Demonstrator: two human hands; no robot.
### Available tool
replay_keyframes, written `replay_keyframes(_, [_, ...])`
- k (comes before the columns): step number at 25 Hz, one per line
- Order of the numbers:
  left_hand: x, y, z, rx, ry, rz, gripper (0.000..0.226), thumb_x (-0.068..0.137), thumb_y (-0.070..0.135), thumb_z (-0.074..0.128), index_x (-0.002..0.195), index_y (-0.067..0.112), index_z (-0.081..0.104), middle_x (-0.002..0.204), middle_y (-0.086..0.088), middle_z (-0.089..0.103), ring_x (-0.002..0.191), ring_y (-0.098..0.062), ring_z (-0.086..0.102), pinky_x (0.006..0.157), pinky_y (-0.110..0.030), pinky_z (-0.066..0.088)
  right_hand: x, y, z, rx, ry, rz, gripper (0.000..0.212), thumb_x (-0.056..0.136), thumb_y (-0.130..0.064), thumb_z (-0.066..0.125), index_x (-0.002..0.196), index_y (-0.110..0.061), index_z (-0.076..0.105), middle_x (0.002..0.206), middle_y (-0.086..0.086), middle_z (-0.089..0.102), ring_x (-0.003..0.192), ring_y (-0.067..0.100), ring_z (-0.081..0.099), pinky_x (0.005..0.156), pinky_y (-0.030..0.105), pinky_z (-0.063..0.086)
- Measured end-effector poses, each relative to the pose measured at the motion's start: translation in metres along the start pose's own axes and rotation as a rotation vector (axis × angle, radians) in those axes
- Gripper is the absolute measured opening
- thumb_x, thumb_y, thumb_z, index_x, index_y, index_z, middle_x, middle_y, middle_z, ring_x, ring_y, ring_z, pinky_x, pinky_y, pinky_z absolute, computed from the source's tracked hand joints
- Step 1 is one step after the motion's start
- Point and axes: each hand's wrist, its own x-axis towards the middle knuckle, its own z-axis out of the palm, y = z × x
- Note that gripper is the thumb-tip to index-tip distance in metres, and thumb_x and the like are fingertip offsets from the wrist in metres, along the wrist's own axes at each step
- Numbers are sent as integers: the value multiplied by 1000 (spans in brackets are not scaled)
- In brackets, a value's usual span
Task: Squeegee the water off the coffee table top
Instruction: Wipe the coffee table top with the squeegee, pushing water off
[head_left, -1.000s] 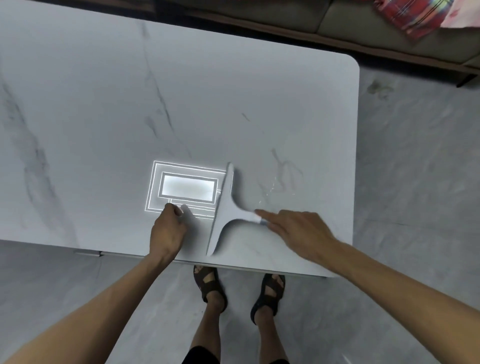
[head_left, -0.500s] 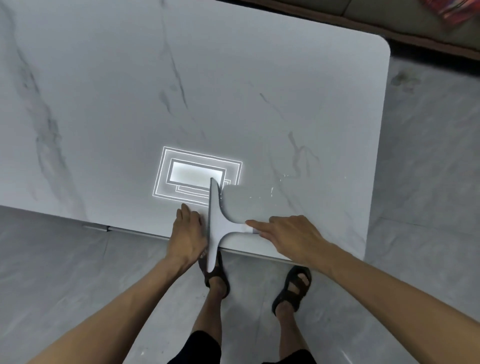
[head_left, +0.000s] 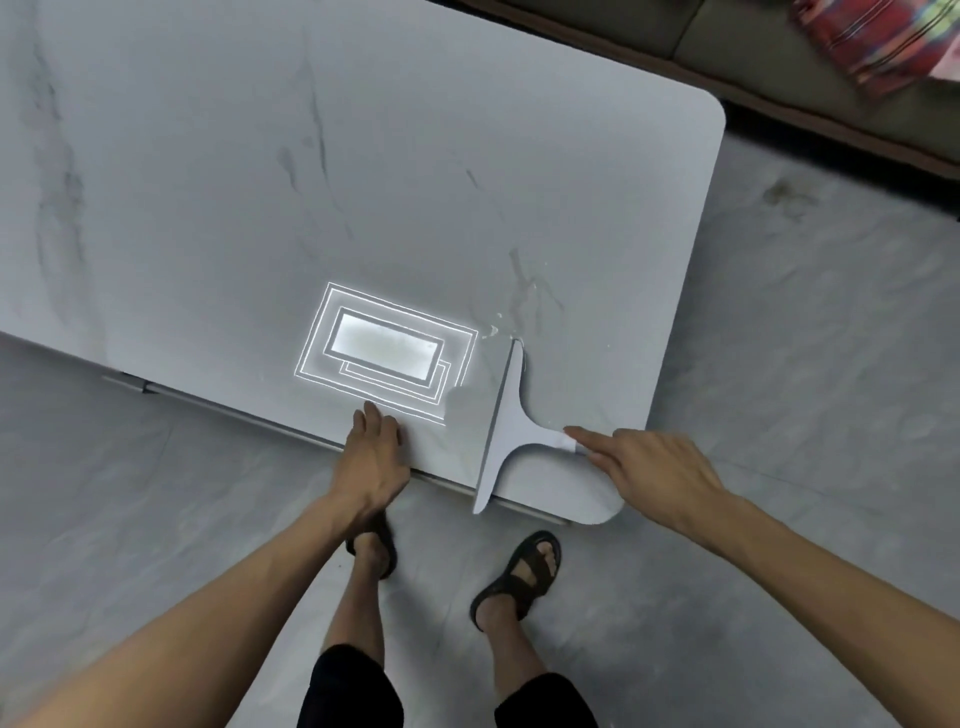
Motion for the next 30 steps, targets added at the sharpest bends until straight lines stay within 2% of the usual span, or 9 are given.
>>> replay_keyframes(2, [-8,7,0,-136,49,20,27,73,2,53,98,7,47,109,-13,51,97,-35,51,66,-35,40,-5,6,-8,-7,6,-1,41,100,-49,21,141,-54,24,80,-8,56,73,20,62,57,32,43])
replay_keyframes(4, [-19,8,-4,-250,133,-31,20,75,4,49,90,16,43,86,-3,55,76,-29,53,53,-32,35,-2,-5,-15,5,21,-33,42,99,-52,19,141,-55,24,78,-9,55,71,19,62,56,32,43])
replay_keyframes(8, [-33,-24,-24,-457,394,-283,11,86,13,49,93,21,45,84,1,60,70,-22,58,62,-39,50,48,-69,-23,-14,5,-297,40,100,-51,21,139,-56,27,80,-10,55,70,21,60,55,31,38])
replay_keyframes(13, [-27,-124,-56,-489,575,-481,15,75,11,47,80,25,44,83,-1,55,76,-30,53,64,-33,37,156,-197,-16,-46,-47,-520,40,101,-50,23,140,-52,33,86,-4,62,82,23,62,59,31,33])
replay_keyframes(15, [-21,-151,-63,-498,571,-479,16,75,13,48,76,27,41,80,0,54,74,-30,52,64,-33,35,184,-234,-13,-33,-40,-533,40,101,-50,24,140,-51,35,93,-3,66,90,24,63,61,31,32])
replay_keyframes(20, [-6,-187,-65,-463,479,-444,21,76,12,59,90,17,46,91,-4,57,76,-26,52,58,-30,33,213,-271,-6,-2,-30,-511,40,101,-50,25,140,-49,37,108,-2,69,104,26,61,66,30,30])
replay_keyframes(24, [5,-175,-65,-493,380,-344,20,70,7,53,85,18,43,84,-3,53,69,-19,50,51,-25,29,191,-224,-8,41,30,-397,38,102,-45,26,139,-50,37,91,-3,67,85,27,63,63,31,34])
replay_keyframes(27, [13,-144,-64,-424,303,-186,16,67,-3,52,80,5,47,87,-14,51,75,-32,52,53,-28,31,150,-160,-16,35,59,-194,39,102,-47,23,139,-55,31,78,-11,55,76,20,59,60,30,33])
replay_keyframes(30, [18,-108,-59,-273,170,-91,20,69,-3,56,84,7,47,104,-15,46,94,-34,49,72,-33,38,105,-106,-18,51,55,-28,39,101,-50,20,139,-58,27,87,-15,60,81,18,60,63,31,35])
